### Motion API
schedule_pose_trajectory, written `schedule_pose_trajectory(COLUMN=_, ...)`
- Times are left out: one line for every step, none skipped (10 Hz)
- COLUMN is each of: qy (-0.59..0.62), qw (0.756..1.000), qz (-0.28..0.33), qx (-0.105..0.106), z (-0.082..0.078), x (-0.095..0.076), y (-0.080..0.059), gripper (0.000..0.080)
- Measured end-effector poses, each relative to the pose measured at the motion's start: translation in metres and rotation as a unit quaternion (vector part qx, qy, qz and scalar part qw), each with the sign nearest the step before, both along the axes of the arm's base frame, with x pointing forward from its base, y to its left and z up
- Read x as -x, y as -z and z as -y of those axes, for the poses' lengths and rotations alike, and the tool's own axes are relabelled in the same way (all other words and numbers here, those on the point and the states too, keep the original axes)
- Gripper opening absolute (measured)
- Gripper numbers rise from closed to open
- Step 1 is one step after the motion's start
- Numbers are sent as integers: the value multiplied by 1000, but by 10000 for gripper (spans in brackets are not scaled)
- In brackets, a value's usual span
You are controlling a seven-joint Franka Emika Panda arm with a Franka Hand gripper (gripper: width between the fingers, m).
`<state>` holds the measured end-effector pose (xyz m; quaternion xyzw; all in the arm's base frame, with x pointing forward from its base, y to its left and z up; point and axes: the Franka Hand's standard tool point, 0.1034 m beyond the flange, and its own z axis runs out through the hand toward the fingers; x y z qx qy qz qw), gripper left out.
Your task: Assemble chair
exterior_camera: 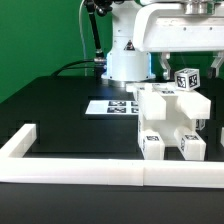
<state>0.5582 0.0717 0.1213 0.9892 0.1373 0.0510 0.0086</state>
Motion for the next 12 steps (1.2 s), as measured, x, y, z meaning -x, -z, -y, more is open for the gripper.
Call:
schedule_pose_trajectory(qy=-17, qw=1000, qz=0, qx=2, z=1, x=0, y=0, gripper=649)
schedule_pose_trajectory(qy=-12, qw=1000, qz=0, qx=1, z=2, x=0, y=0, gripper=610)
schedule_pose_trajectory(qy=-12, qw=1000, qz=0, qx=1, z=2, x=0, y=0, gripper=465)
schedule_pose_trajectory(qy=-12, qw=1000, qz=0, qx=1, z=2, x=0, y=0, gripper=325)
schedule_pose_trajectory(qy=-12, qw=1000, qz=0, qx=1, z=2, x=0, y=0, gripper=287)
schedule_pose_trajectory(qy=-11, qw=1000, qz=0, qx=0, z=2, x=0, y=0, gripper=287)
schedule_pose_trajectory(qy=-2, qw=1000, qz=0, qx=-1, z=2, x=0, y=0, gripper=287)
schedule_pose_trajectory(qy=-2, qw=1000, qz=0, qx=-1, z=2, x=0, y=0, gripper=287)
schedule_pose_trajectory(qy=26, qw=1000, qz=0, qx=-5, z=2, x=0, y=0, gripper=287)
schedule_pose_trajectory(qy=77, qw=997, qz=0, qx=-11, z=1, x=0, y=0, gripper=287)
schedule_pose_trajectory(qy=126, qw=992, qz=-1, qx=-18, z=1, x=0, y=0, gripper=287)
schedule_pose_trajectory(qy=161, qw=987, qz=-1, qx=-23, z=1, x=0, y=0, gripper=288)
